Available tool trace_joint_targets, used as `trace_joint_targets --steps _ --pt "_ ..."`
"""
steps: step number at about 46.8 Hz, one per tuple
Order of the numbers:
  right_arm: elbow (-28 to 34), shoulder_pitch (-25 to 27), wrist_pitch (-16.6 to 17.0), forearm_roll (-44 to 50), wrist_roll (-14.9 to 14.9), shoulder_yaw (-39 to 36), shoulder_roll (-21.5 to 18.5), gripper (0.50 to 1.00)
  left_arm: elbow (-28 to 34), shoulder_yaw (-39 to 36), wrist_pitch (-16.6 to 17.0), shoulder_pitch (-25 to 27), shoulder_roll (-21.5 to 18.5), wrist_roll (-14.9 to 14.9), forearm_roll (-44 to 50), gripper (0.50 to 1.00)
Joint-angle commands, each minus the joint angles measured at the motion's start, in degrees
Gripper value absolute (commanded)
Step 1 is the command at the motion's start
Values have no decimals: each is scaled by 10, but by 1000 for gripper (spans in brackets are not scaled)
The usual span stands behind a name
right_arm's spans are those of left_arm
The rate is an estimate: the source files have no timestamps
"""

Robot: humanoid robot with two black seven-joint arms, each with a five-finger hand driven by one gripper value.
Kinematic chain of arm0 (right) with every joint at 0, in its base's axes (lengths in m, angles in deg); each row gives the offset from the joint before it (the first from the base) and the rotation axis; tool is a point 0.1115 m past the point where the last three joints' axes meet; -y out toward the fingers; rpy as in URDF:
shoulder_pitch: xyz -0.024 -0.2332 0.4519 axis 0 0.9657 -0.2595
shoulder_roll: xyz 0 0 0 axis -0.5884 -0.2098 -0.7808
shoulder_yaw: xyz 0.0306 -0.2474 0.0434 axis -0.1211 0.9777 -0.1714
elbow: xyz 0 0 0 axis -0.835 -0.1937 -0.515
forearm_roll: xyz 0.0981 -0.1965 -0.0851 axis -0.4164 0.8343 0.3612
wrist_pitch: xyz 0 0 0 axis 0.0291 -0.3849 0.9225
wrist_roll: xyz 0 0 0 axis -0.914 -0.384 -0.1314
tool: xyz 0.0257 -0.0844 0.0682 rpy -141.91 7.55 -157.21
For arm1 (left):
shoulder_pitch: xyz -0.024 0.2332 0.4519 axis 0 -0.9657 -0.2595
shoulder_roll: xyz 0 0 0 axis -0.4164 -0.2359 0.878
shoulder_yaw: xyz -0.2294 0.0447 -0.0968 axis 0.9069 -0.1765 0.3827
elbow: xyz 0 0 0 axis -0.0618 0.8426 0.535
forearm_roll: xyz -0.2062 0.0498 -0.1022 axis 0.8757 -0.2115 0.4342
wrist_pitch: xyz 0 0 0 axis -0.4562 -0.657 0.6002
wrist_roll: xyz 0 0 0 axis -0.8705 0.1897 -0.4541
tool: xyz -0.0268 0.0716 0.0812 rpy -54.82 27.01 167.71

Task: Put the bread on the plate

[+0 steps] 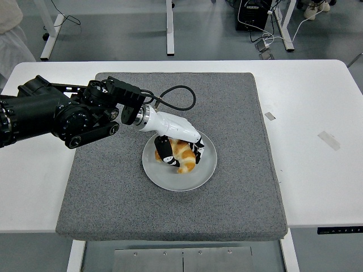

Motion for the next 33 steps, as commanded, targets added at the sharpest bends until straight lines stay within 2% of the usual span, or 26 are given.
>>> trace_joint_targets --steps 1,6,11,20,25,29,33 --pt "1 0 0 0 0 0 0 1000 -1 -6 7 -3 0 0 1 534" --pt "0 0 0 0 0 1 0 1000 -1 -6 10 -5 0 0 1 542" --pt "1 0 0 0 0 1 0 1000 -1 -5 11 -8 0 0 2 593" --pt "1 0 0 0 0 2 0 1000 -2 1 30 -14 0 0 11 814" --pt "1 0 0 0 0 2 0 1000 -2 3 37 -18 0 0 12 908" --pt "1 0 0 0 0 3 0 1000 -2 7 39 -21 -1 0 13 952" --pt "1 0 0 0 0 2 0 1000 -2 11 39 -25 -2 0 16 964"
